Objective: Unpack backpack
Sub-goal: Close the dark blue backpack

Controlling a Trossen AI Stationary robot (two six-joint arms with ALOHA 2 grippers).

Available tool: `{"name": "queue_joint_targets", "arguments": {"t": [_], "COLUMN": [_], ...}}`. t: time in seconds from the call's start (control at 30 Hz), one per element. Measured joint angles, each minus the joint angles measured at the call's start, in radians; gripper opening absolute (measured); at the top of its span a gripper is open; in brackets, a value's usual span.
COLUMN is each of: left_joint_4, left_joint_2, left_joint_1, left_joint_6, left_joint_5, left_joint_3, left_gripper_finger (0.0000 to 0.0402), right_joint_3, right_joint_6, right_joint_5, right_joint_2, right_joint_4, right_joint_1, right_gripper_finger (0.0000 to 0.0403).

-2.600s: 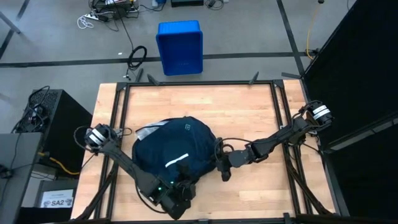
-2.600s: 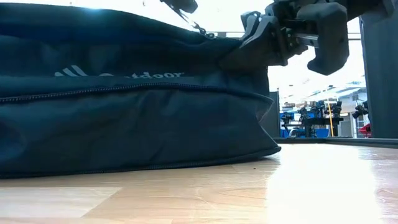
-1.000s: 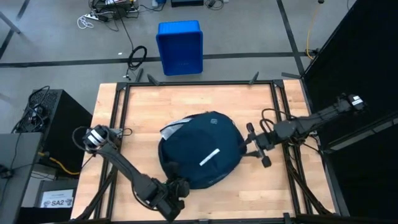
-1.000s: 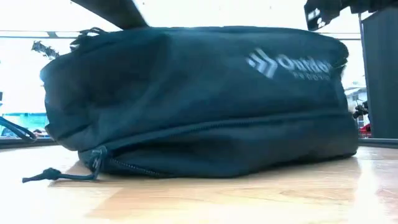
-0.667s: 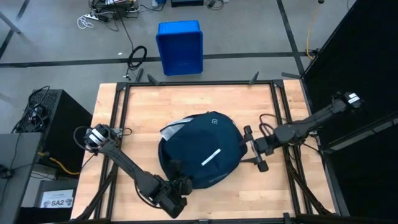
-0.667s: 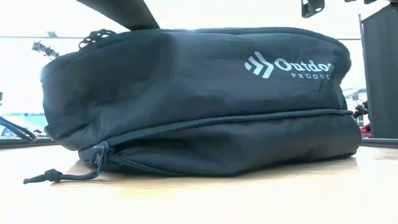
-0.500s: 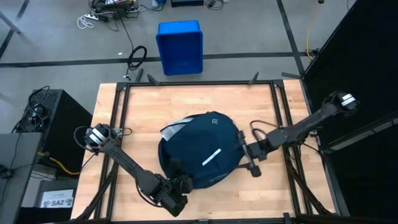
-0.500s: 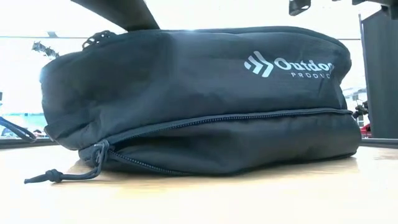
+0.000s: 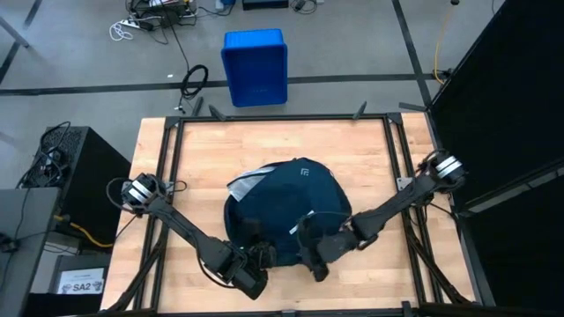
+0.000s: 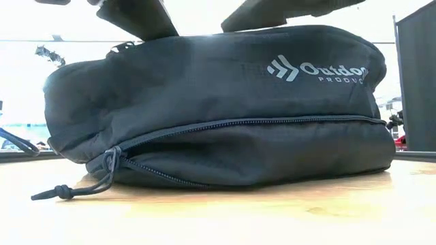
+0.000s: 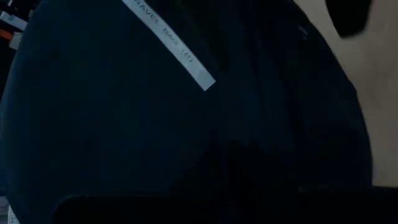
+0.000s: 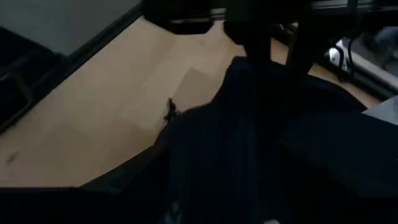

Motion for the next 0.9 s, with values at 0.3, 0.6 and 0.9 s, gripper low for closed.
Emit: {"name": "queue_joint_targets", "arguments": {"t": [0.3, 0.6, 0.9], "left_joint_4": [0.026, 0.032, 0.050], "left_joint_2": [0.000, 0.000, -0.024], "left_joint_1": [0.000, 0.001, -0.010], "left_joint_6": [-0.015, 0.003, 0.007], "left_joint_5": [-0.003, 0.001, -0.008], "left_joint_3": [0.000, -0.002, 0.001], "left_gripper_finger": [0.0000, 0.0000, 0.0000], "right_joint_3": [0.130, 0.131, 0.129], "right_joint_6": [0.034, 0.054, 0.233], "right_joint_5": [0.037, 0.027, 0.018], "right_joint_2": [0.127, 0.137, 0.112], "right_joint_4": [-0.036, -0.073, -0.575], "right_joint_1": [-0.029, -0.073, -0.072], "right_gripper_finger": [0.0203, 0.0127, 0.0004]}}
